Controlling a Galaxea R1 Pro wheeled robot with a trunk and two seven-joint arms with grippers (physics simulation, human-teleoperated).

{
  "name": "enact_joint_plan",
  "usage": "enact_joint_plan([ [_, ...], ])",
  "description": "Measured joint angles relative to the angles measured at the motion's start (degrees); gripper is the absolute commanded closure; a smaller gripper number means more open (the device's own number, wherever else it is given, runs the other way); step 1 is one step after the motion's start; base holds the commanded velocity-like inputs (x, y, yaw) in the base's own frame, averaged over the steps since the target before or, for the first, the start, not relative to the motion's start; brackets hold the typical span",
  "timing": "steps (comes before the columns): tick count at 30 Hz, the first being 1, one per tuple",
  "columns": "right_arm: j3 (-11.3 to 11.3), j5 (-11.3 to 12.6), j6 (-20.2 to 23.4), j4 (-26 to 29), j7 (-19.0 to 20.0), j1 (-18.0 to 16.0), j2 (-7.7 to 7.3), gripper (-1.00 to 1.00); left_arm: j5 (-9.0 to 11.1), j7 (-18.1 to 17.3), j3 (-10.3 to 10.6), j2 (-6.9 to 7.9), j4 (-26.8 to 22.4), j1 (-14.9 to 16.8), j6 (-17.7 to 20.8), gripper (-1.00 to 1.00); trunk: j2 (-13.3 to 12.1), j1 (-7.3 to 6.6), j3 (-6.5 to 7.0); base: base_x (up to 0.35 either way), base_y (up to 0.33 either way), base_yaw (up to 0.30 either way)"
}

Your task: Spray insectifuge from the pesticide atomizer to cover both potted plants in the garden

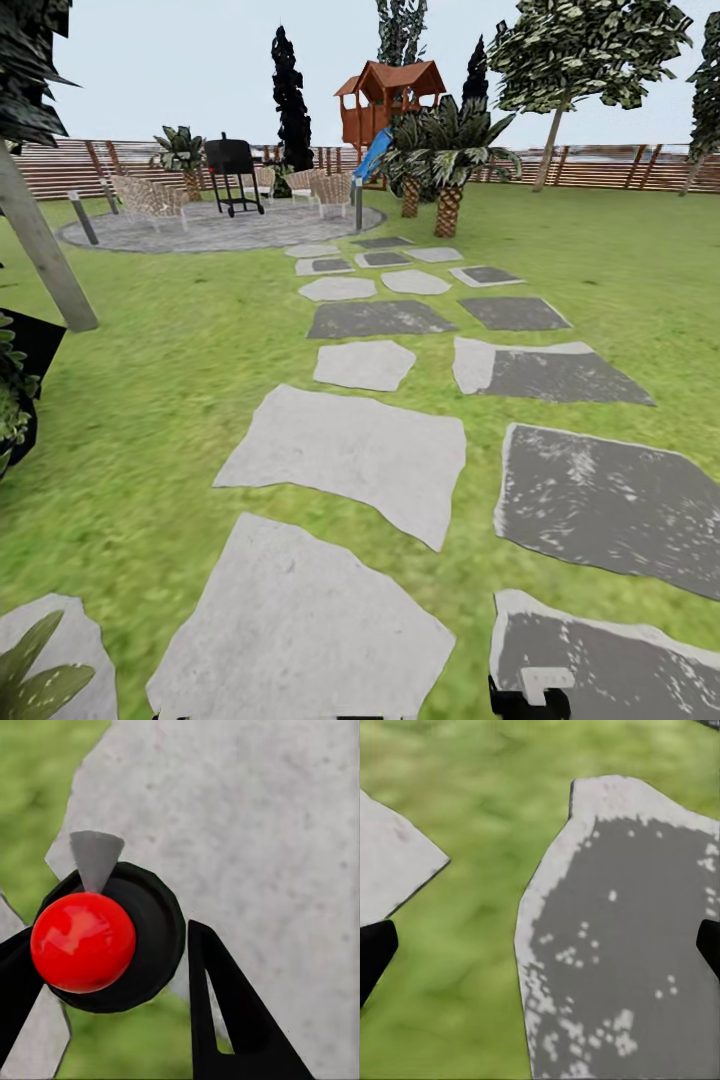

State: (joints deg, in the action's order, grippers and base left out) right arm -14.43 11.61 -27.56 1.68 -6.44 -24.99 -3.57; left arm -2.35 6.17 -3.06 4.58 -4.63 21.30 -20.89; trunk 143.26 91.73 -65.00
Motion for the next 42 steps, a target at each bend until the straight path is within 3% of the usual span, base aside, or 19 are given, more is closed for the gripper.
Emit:
enact_joint_plan([
  [24,0.0,0.0,0.0,0.0,0.0,0.0,0.03,-1.0,0.1,0.0,0.0,0.01,0.0,0.0,0.0,1.0,0.0,0.0,0.0,0.339,-0.025,0.001],
  [32,0.0,0.0,0.0,-0.1,0.0,0.0,0.06,-1.0,0.0,0.0,0.0,0.01,0.0,0.0,0.0,1.0,0.0,0.0,0.0,0.339,-0.021,0.211],
  [42,0.0,-0.2,0.0,-0.1,0.0,0.2,-0.21,-1.0,0.0,0.0,0.0,0.0,0.0,0.0,0.0,1.0,0.0,0.0,0.0,0.339,-0.072,0.022],
])
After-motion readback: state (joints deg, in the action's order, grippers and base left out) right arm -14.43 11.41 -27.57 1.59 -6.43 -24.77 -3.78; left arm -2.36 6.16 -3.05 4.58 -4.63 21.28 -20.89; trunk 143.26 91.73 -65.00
